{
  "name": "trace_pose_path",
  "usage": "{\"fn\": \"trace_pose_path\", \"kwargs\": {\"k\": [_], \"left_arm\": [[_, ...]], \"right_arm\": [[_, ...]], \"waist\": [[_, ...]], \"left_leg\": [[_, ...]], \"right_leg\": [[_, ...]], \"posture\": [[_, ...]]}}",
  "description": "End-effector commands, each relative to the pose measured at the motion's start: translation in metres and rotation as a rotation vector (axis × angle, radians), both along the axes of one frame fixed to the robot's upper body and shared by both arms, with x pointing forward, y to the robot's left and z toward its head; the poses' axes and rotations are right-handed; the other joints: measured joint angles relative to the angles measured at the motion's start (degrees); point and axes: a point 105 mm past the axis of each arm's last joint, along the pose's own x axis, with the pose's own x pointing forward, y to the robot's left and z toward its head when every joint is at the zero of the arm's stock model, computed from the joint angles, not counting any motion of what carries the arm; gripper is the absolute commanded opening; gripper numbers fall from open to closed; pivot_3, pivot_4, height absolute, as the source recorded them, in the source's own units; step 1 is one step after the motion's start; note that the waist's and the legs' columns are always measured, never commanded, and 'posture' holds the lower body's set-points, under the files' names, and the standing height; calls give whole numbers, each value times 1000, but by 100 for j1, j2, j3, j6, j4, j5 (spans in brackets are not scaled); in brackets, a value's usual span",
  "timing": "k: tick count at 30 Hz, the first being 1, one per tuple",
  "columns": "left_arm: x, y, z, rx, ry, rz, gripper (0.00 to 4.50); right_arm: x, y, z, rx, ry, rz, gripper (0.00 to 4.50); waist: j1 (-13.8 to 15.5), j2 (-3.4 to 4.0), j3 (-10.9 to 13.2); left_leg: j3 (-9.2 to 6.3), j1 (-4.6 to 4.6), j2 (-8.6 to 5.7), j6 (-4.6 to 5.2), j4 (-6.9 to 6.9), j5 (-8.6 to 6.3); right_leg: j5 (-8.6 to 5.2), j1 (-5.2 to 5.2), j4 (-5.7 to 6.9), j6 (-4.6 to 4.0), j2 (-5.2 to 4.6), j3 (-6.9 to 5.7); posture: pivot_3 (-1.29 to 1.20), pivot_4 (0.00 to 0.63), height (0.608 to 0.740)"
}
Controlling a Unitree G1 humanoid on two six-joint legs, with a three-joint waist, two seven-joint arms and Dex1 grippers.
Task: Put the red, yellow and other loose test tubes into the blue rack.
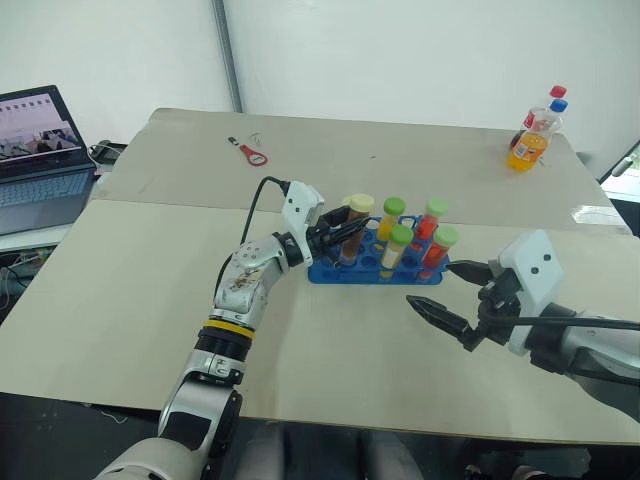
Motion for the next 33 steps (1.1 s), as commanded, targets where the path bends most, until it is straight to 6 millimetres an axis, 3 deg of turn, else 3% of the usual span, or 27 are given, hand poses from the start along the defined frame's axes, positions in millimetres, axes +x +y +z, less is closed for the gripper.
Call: {"fn": "trace_pose_path", "kwargs": {"k": [1,10,21,28,33], "left_arm": [[-3,-3,-9,34,9,-6,842],[-14,-19,-14,69,-83,-28,839],[-11,-14,-20,81,-105,5,838],[-17,-2,-24,134,-133,-37,4334],[-23,21,-22,229,-169,-48,4487]], "right_arm": [[1,-1,10,10,-53,-5,4500],[-1,-1,7,-10,-45,-7,4500],[1,-2,9,12,-66,-26,4500],[4,-4,16,34,-119,-40,4500],[11,-12,27,3,-230,-79,4500]], "waist": [[1,0,0],[19,0,0],[24,0,0],[4,0,0],[2,0,0]], "left_leg": [[0,1,0,0,0,0],[-4,5,-2,0,-1,0],[-7,3,-4,0,0,0],[-8,4,-2,0,-4,0],[-8,4,-1,0,-5,0]], "right_leg": [[0,1,-1,0,0,0],[-1,14,-9,1,0,0],[-1,17,-10,2,-1,-1],[-1,16,-11,2,1,-2],[-2,14,-12,3,1,-2]], "posture": [[0,150,705],[0,150,705],[0,150,705],[0,150,705],[0,150,705]]}}
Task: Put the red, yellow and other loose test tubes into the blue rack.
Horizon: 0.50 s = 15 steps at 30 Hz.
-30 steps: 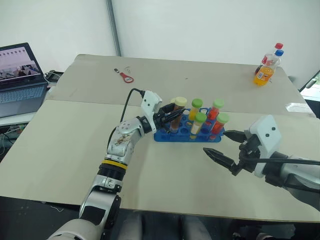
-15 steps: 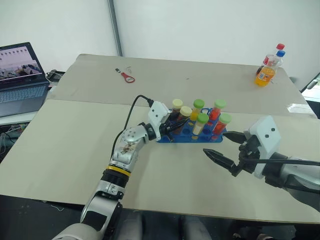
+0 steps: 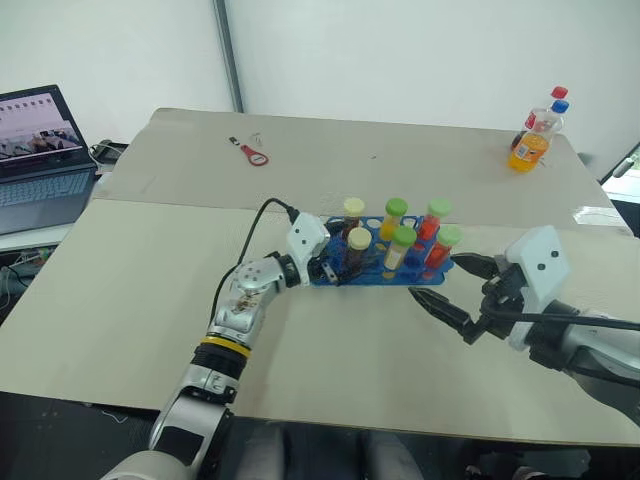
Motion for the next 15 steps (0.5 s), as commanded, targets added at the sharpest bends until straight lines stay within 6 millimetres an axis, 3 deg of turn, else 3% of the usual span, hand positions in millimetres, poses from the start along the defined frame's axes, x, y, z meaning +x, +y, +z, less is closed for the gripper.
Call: {"fn": "trace_pose_path", "kwargs": {"k": [1,6,9,11,15], "left_arm": [[-6,17,20,61,-91,-13,4487],[-19,71,25,289,-61,-2,4487],[-33,118,20,495,-79,51,4487],[-38,141,25,498,-33,116,4487],[-39,168,30,483,24,223,4487]], "right_arm": [[3,-8,16,-24,-119,-16,4500],[0,-23,13,-124,-131,86,4500],[1,-34,8,-174,-104,139,4500],[3,-44,7,-193,-99,153,4500],[11,-65,7,-215,-82,138,4500]], "waist": [[-2,0,0],[-33,2,0],[-87,4,-1],[-117,4,0],[-48,3,1]], "left_leg": [[0,0,1,0,0,0],[1,2,2,0,-6,0],[6,8,4,1,-13,-2],[5,8,8,2,-15,-2],[6,10,7,1,-13,-1]], "right_leg": [[0,0,0,0,0,0],[0,-2,0,0,1,-1],[-1,-2,-3,0,0,3],[-1,-2,-5,-1,1,1],[-2,3,-4,0,-2,-3]], "posture": [[0,150,705],[0,150,705],[0,150,705],[0,150,705],[0,150,705]]}}
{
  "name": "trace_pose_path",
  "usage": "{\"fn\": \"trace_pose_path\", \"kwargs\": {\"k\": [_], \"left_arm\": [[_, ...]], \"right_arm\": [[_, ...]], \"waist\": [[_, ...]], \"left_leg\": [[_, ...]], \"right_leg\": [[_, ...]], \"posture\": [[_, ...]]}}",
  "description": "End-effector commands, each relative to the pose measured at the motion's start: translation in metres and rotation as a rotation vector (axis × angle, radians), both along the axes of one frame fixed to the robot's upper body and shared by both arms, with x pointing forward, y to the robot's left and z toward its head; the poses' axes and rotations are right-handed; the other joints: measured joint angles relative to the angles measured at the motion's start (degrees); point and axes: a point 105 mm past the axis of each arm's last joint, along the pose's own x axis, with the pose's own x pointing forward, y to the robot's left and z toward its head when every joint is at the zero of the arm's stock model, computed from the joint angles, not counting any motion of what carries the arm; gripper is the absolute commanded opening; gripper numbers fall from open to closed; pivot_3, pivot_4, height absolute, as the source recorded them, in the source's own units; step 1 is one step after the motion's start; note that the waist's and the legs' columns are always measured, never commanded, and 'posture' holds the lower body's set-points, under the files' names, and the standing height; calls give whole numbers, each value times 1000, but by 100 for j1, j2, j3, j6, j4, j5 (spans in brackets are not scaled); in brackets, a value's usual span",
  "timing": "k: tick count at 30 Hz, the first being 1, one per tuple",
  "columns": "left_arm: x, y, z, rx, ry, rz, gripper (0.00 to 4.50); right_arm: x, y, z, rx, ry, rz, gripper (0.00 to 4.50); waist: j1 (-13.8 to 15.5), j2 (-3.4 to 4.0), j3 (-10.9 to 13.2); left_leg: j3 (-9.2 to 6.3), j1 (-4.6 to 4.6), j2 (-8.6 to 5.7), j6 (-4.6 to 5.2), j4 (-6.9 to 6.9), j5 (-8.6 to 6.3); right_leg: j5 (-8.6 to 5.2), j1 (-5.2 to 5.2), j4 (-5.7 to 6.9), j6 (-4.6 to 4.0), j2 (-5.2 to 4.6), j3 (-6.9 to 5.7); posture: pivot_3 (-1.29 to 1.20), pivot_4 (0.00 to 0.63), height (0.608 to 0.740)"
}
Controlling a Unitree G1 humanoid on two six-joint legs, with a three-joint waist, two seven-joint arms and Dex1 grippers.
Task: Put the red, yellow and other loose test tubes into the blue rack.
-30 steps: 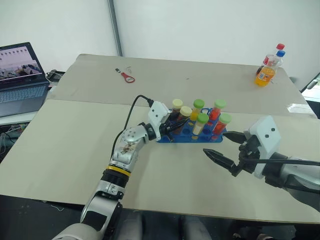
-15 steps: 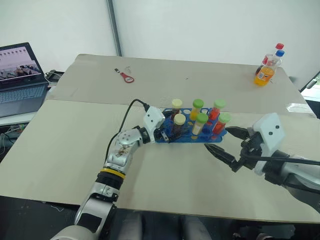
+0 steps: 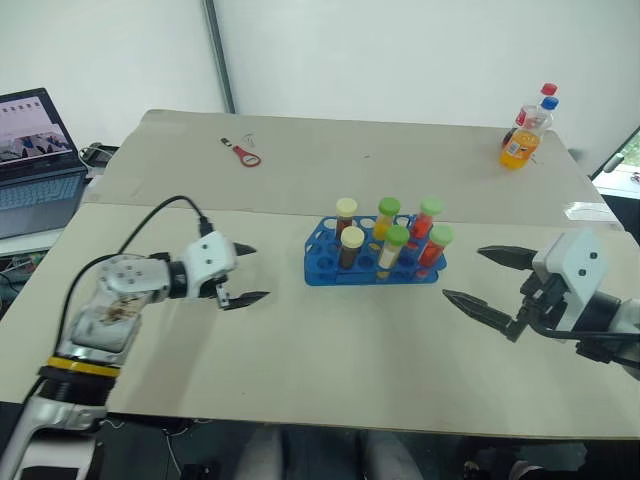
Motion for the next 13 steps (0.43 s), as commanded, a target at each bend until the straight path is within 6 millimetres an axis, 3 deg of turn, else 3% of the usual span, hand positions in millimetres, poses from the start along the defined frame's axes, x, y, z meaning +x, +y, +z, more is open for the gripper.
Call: {"fn": "trace_pose_path", "kwargs": {"k": [1,7,13], "left_arm": [[1,16,20,-34,-49,82,4487],[-3,29,22,-49,-61,157,4487],[-3,27,23,-78,-71,163,4487]], "right_arm": [[6,-18,15,-33,-68,-17,4500],[16,-38,9,-56,-63,-63,4500],[18,-39,9,-68,-50,-46,4500]], "waist": [[22,0,0],[4,0,0],[2,0,0]], "left_leg": [[1,2,0,0,1,0],[2,5,1,1,-1,-1],[4,5,1,1,-1,-1]], "right_leg": [[0,3,-1,0,0,0],[0,1,0,0,1,1],[0,1,2,0,1,2]], "posture": [[0,150,705],[0,150,705],[0,150,705]]}}
